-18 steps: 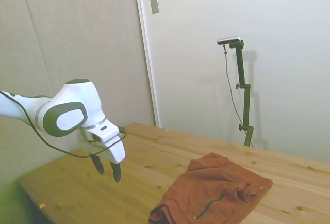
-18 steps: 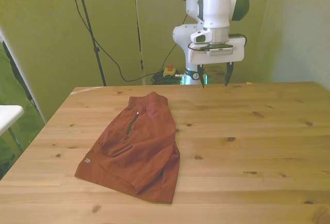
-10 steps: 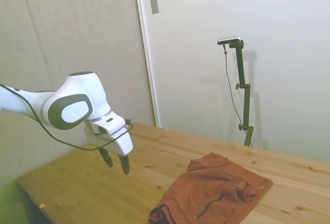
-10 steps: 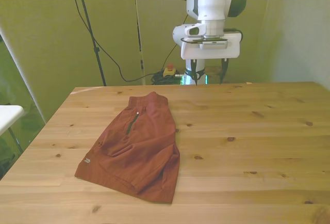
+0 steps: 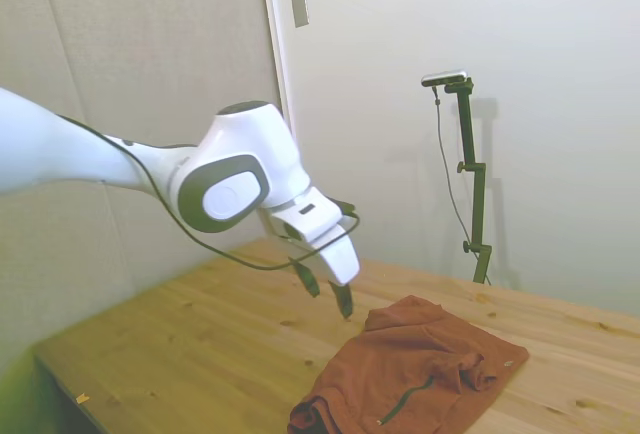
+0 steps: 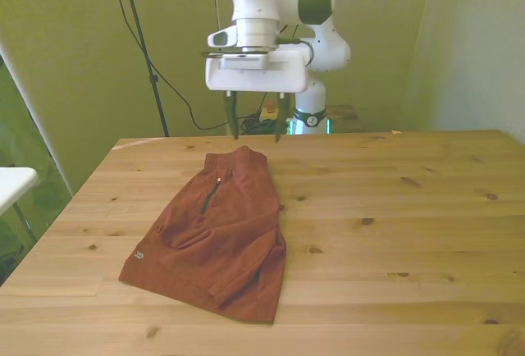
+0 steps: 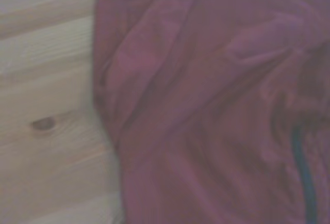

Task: Unfold the shorts

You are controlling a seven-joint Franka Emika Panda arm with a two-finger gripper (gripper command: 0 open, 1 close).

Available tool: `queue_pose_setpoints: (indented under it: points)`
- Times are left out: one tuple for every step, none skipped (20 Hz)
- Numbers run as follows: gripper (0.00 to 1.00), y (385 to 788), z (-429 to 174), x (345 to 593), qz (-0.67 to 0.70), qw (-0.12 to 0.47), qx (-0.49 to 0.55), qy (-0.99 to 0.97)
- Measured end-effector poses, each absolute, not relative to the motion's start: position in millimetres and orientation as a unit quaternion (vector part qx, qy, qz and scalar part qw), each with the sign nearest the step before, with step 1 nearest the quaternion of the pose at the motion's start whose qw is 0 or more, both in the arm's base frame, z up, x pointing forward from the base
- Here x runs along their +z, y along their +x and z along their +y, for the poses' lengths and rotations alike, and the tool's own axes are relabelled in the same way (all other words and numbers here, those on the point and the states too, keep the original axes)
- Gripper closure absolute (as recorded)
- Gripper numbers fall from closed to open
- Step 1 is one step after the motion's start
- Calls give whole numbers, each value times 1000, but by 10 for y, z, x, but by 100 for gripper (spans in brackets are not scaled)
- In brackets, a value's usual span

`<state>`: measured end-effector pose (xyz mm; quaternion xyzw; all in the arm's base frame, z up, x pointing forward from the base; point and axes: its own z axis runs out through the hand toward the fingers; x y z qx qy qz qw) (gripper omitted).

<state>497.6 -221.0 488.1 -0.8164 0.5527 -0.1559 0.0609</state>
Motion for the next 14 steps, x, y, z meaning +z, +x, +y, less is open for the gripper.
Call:
queue_pose_setpoints:
  points:
    - [0,5039,-2373,4842,565,61,-157,-808]
    - [0,5102,-2512,4791,576,61,-156,-800]
    - [0,5160,-2654,4728,588,63,-153,-792]
    - [0,5213,-2799,4656,600,63,-151,-783]
    - [0,5268,-2930,4581,612,63,-148,-774]
    - [0,5321,-3068,4506,623,64,-146,-766]
    - [0,5373,-3196,4436,634,66,-144,-757]
    - [0,5432,-3302,4364,643,67,-143,-750]
    - [0,5494,-3388,4295,649,68,-142,-744]
    - [0,5558,-3453,4233,654,68,-141,-741]
    - [0,5623,-3495,4173,658,70,-139,-737]
    - [0,5693,-3519,4112,661,71,-137,-734]
    - [0,5759,-3536,4047,664,72,-135,-732]
    - [0,5817,-3550,3984,667,73,-133,-729]
